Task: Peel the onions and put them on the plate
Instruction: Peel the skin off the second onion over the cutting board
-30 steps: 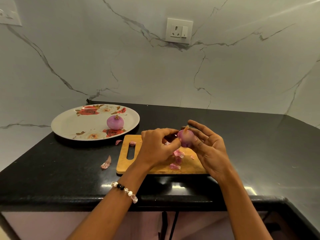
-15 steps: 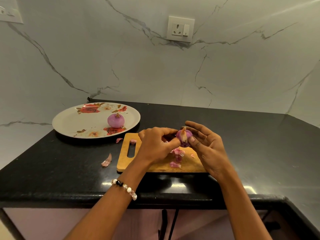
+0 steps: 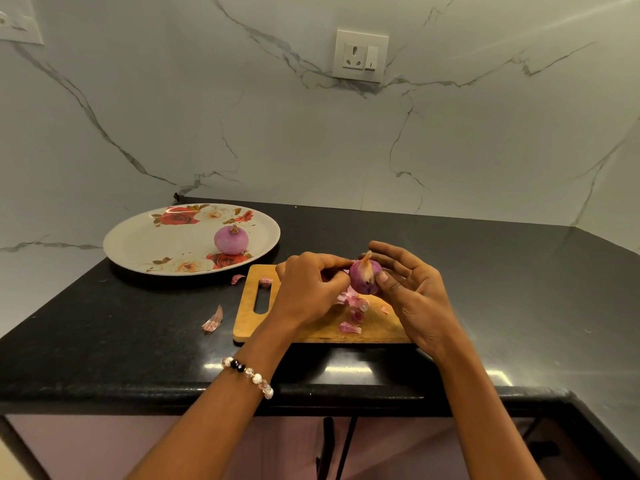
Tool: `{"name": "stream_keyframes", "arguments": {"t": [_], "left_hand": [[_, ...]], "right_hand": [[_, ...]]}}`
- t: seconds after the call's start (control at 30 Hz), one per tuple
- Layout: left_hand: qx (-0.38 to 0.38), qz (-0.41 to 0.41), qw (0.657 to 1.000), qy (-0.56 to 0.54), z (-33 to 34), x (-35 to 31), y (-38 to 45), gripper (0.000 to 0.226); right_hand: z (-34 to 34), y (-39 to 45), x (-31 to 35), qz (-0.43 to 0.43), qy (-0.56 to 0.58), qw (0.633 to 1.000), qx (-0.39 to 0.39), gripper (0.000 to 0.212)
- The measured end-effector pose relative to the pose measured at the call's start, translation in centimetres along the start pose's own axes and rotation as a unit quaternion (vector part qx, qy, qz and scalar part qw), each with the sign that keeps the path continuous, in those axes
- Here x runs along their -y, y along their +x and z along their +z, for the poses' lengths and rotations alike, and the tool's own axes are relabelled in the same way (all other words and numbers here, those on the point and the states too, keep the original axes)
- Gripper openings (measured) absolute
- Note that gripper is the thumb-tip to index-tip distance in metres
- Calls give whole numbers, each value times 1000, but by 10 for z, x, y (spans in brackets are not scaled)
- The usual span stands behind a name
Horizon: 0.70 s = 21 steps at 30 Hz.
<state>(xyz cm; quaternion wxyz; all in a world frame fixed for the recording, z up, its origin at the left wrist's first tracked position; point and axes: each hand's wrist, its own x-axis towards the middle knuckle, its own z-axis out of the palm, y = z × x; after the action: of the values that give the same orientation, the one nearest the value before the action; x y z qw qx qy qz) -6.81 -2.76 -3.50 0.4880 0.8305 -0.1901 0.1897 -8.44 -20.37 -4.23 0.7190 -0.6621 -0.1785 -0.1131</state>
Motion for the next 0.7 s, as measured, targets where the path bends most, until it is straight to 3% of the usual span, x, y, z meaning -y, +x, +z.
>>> {"name": "stream_keyframes", "arguments": {"t": [0.5,0.7], "left_hand": [[1,-5,1000,6,0,-3,-2,36],[-23,0,1000,10,3,3,2,18]], "right_hand": [[2,-1,-1,-14,-55,998,-7,40],[3,-1,-2,-8,-25,1000,-13,45]]}}
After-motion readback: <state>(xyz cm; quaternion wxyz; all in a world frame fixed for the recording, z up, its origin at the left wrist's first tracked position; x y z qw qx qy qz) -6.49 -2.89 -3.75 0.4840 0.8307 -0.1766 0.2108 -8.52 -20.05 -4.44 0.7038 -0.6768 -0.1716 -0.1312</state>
